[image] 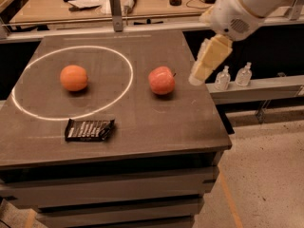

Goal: Pick orange

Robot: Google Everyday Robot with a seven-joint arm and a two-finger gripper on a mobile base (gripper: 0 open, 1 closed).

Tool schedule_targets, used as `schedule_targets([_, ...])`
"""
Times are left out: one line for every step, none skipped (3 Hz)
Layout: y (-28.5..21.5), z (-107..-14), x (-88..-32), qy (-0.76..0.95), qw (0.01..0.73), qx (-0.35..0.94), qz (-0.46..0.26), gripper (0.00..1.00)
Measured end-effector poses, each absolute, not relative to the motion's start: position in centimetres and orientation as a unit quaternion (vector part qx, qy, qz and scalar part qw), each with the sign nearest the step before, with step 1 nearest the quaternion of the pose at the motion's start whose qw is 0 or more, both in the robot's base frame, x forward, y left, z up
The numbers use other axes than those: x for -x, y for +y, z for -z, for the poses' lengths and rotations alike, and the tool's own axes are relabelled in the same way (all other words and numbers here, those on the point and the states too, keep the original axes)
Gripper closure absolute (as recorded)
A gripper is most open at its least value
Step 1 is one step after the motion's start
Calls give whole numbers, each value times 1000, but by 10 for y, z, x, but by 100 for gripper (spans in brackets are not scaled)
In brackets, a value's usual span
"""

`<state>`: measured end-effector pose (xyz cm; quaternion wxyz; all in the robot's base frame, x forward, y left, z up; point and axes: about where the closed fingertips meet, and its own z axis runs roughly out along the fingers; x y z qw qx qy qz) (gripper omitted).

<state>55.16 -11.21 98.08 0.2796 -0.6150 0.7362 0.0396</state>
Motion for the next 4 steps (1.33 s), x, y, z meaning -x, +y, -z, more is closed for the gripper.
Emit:
schedule_targets([-61, -981, -585, 721, 311, 615, -74, 0])
schedule_targets([-19, -977, -613, 714, 323, 613, -96, 0])
schedule_targets([10, -967, -634, 715, 328, 606, -117, 0])
schedule_targets([32, -960, -648, 719, 330, 598, -126, 0])
